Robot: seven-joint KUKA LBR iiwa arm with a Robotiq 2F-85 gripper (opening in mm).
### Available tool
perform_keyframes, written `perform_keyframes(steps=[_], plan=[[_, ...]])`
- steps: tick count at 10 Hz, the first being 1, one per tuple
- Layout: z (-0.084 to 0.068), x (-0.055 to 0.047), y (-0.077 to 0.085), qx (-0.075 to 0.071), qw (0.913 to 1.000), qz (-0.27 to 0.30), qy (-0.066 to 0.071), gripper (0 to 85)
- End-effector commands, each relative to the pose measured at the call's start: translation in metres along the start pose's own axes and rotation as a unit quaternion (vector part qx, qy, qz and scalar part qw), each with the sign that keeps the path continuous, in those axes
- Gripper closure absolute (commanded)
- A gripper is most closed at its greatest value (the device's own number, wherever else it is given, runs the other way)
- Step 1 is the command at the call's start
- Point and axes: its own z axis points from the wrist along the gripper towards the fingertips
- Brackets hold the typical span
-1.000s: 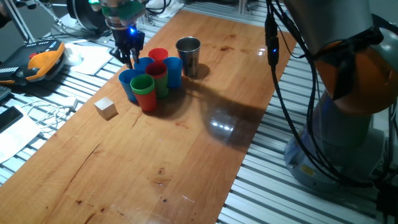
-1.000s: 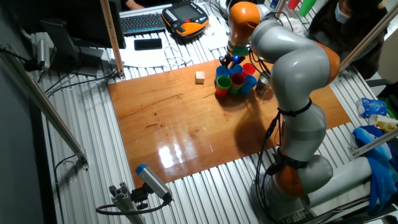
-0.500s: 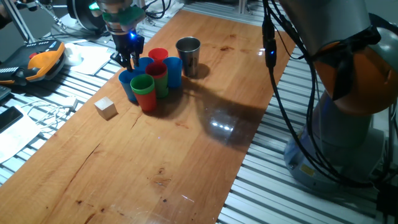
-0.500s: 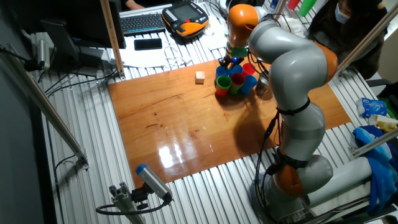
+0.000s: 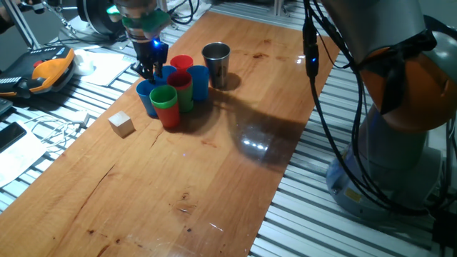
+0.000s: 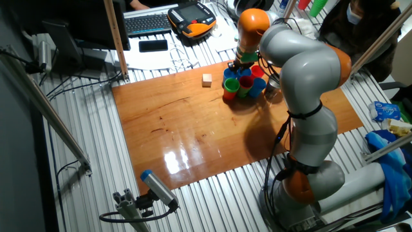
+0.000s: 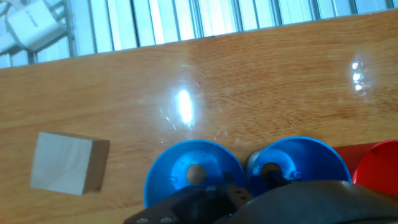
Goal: Stack the cups
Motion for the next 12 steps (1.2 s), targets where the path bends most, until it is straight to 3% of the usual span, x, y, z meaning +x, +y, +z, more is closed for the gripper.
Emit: perform_keyframes(steps=[1,3,4,5,7,8,10,12], plan=[[0.003,0.001,0.001,0.0,1.0,-0.001,-0.004,51.0],[0.001,0.001,0.002,-0.014,0.9998,-0.015,-0.002,85.0],[0.0,0.0,0.003,-0.022,0.9995,-0.021,0.0,85.0],[-0.003,-0.001,0.005,-0.017,0.9996,-0.023,0.0,85.0],[-0.008,-0.004,0.009,-0.025,0.9995,-0.017,0.005,85.0],[-0.012,-0.005,0.012,-0.017,0.9997,-0.019,0.004,85.0],[-0.032,-0.01,0.017,-0.018,0.9997,-0.008,0.015,85.0],[-0.056,-0.015,0.013,-0.016,0.9997,-0.005,0.019,85.0]])
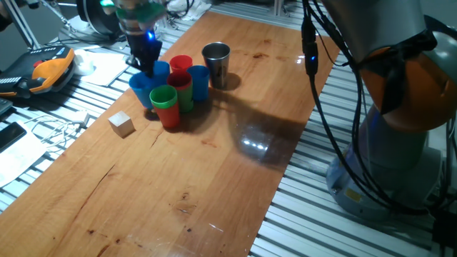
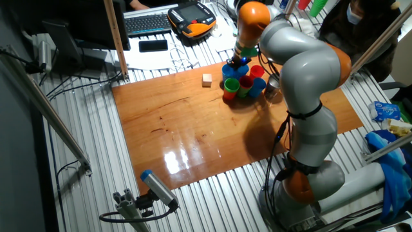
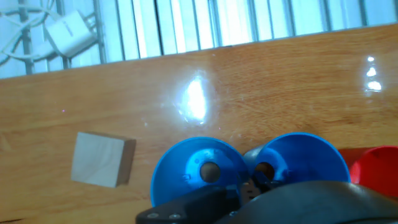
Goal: Stack the cups
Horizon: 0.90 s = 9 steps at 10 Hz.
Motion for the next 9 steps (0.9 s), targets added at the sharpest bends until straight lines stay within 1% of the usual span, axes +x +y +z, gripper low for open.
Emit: perform_keyframes(steps=[1,2,3,4,5,6,7,8,9], plan=[[-0.018,-0.001,-0.002,-0.011,0.9999,0.009,0.001,85.0],[-0.029,0.002,-0.004,-0.018,0.9997,0.018,-0.001,85.0],[-0.04,0.005,-0.004,-0.017,0.9995,0.025,-0.002,85.0],[-0.052,0.009,-0.003,-0.018,0.9993,0.033,0.001,85.0],[-0.062,0.013,-0.002,-0.022,0.999,0.039,0.005,85.0],[-0.071,0.017,-0.002,-0.022,0.999,0.039,0.005,85.0],[-0.078,0.02,-0.003,-0.022,0.999,0.039,0.006,85.0],[-0.081,0.022,-0.003,-0.029,0.9986,0.043,0.007,85.0],[-0.083,0.023,-0.003,-0.034,0.9982,0.049,0.005,85.0]])
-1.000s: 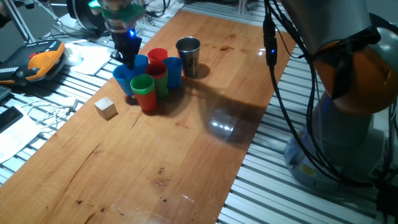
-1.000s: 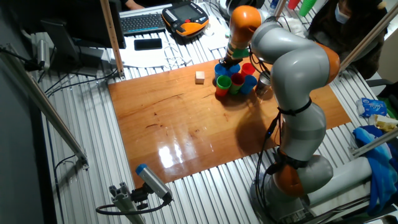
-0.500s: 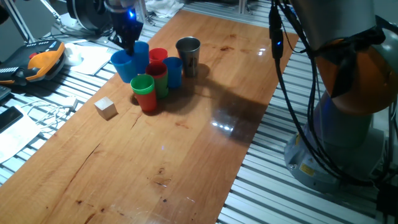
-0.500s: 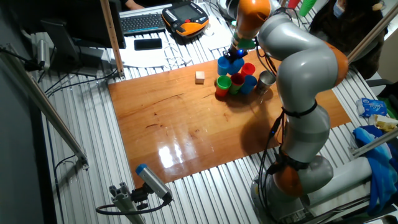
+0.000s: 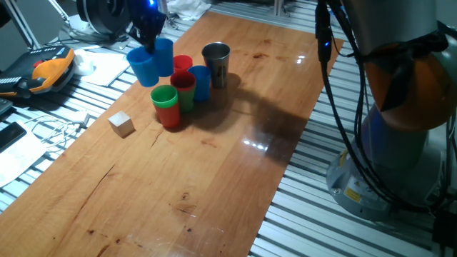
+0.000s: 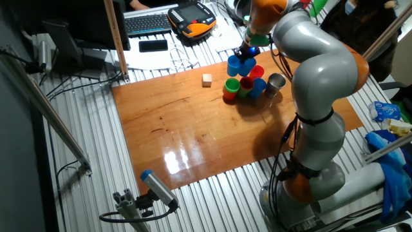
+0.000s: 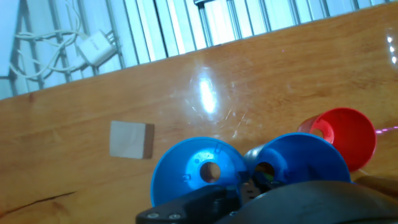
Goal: Stack the cups
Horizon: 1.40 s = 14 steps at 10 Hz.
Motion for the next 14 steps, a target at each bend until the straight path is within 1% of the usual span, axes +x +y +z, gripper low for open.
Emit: perform_keyframes(steps=[1,3,4,5,7,8,10,12,14], plan=[[-0.004,0.002,0.0,0.0,1.0,0.001,0.0,85.0],[-0.01,0.011,0.003,0.006,1.0,-0.002,0.007,85.0],[-0.011,0.017,0.005,0.016,0.9998,-0.007,0.011,85.0],[-0.011,0.022,0.006,0.026,0.9994,-0.018,0.012,85.0],[-0.004,0.027,0.007,0.035,0.9986,-0.037,0.012,85.0],[0.0,0.03,0.01,0.034,0.9985,-0.042,0.014,85.0],[0.005,0.038,0.013,0.041,0.9979,-0.049,0.012,85.0],[0.007,0.045,0.011,0.048,0.9972,-0.057,0.011,85.0],[0.007,0.048,0.007,0.051,0.9967,-0.063,0.011,85.0]])
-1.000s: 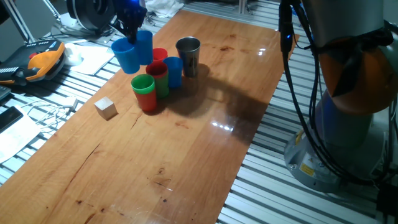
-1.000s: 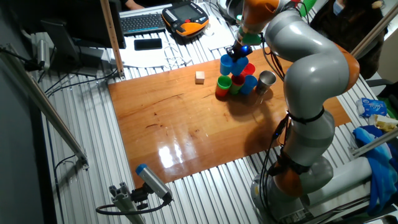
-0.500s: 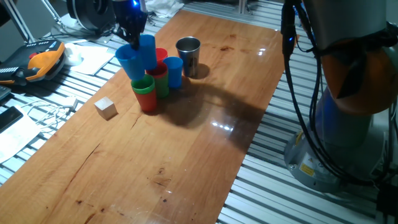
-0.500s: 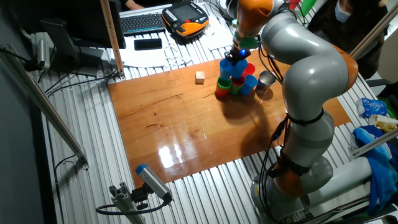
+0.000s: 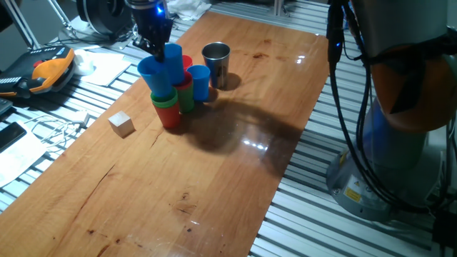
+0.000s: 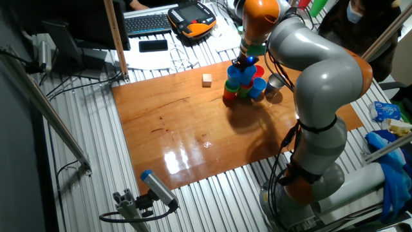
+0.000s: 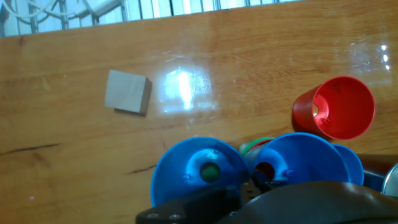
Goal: Stack the cups
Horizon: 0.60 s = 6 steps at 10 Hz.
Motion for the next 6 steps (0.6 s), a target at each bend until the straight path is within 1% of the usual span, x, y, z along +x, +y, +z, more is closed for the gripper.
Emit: perform_keyframes(steps=[1,4,6], plan=[[0.0015,0.0013,-0.0017,0.001,1.0,-0.002,0.0,85.0],[0.009,0.0045,-0.0027,0.004,1.0,0.0,-0.007,85.0],[0.0097,0.0045,-0.0022,0.006,1.0,0.001,-0.008,85.0]])
